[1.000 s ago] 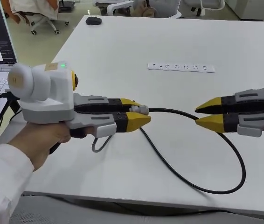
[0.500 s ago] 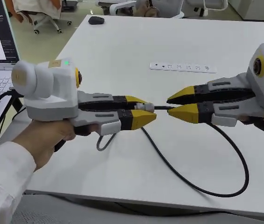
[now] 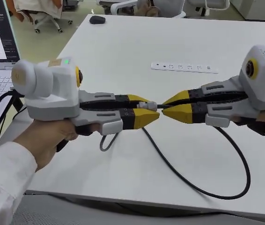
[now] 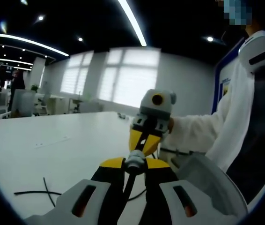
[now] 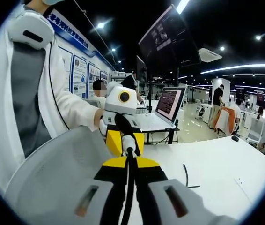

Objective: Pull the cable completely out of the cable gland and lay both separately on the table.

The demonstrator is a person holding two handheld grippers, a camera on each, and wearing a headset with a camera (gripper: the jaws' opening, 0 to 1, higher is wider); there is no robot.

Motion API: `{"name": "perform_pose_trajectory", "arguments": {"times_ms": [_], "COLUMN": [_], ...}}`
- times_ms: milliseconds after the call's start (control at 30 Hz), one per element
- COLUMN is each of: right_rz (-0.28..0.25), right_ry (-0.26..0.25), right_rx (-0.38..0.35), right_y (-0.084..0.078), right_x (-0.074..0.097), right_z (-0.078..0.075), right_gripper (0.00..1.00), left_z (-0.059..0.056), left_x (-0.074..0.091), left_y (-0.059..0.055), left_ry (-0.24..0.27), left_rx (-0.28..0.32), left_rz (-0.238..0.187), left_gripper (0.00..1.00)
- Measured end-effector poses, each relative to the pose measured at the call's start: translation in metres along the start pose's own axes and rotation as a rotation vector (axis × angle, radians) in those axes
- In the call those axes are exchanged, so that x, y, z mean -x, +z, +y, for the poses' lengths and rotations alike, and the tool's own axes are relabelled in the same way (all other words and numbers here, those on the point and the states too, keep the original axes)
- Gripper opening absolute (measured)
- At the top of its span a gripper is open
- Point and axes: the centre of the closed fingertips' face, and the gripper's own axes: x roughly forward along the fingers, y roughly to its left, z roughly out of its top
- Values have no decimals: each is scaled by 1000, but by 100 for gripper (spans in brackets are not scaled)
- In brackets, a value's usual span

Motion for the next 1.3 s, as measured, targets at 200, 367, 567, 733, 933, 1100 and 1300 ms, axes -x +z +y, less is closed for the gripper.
{"name": "perform_pose_trajectory", "arguments": {"times_ms": [200,367,567,733,933,1100,1300], "right_rz": [-3,-3,5,24,48,67,89], "right_ry": [0,-10,-32,-53,-78,-111,-148], "right_rx": [4,3,-4,-11,-23,-44,-72], "right_y": [-1,-3,-9,-19,-30,-42,-57], "right_x": [0,2,10,19,31,45,58], "right_z": [2,0,-3,-5,-8,-13,-16], "right_gripper": [2,2,2,2,2,2,2], "left_z": [-1,-1,1,2,2,5,7], "left_x": [0,1,3,3,2,4,7], "left_y": [-1,-2,-3,-5,-7,-7,-7], "left_ry": [-3,1,11,14,13,20,30], "left_rx": [2,-1,0,1,1,8,10], "left_rz": [5,13,15,24,34,30,28], "left_gripper": [17,17,17,17,17,17,17]}}
